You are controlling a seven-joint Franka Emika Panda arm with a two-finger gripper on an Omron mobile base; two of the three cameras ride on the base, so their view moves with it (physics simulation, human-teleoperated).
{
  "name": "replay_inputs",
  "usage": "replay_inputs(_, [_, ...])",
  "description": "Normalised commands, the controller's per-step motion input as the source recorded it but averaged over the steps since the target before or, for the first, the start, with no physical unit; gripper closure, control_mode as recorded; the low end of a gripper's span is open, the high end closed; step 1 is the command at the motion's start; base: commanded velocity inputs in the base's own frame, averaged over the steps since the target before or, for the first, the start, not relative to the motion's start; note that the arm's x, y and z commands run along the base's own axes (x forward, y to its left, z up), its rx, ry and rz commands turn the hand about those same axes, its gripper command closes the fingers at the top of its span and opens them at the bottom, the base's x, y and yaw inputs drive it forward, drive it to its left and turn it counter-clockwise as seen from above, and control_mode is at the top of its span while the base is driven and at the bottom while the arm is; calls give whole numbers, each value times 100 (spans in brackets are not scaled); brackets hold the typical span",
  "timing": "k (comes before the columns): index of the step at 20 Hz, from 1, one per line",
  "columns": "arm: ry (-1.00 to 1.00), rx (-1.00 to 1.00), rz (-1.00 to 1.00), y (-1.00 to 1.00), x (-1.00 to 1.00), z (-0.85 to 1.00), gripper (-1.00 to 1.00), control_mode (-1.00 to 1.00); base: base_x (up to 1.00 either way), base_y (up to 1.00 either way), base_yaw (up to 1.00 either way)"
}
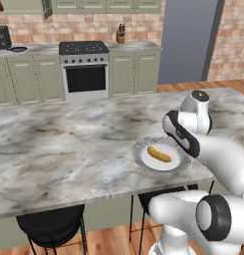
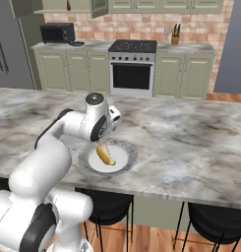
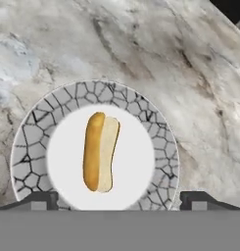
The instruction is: Move the hot dog bun to the plate on the dining table and place the condiment next to that plate. Then navigate to the fridge and take the sausage and place it on the plate as well.
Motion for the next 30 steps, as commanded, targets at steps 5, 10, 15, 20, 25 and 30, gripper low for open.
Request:
replay_inputs(5, [-39,0,-8,0,-59,45,-100,-100,0,0,0])
replay_inputs(10, [-24,0,-3,4,-62,5,-100,-100,0,0,0])
replay_inputs(15, [-2,-1,-1,11,-34,-7,-100,100,-12,-6,-5])
replay_inputs(20, [0,0,0,0,0,0,-100,100,-27,-87,-26])
replay_inputs(25, [0,0,0,0,0,0,-100,100,-5,-100,-16])
replay_inputs(30, [0,0,0,0,0,0,-100,100,0,-100,-10])
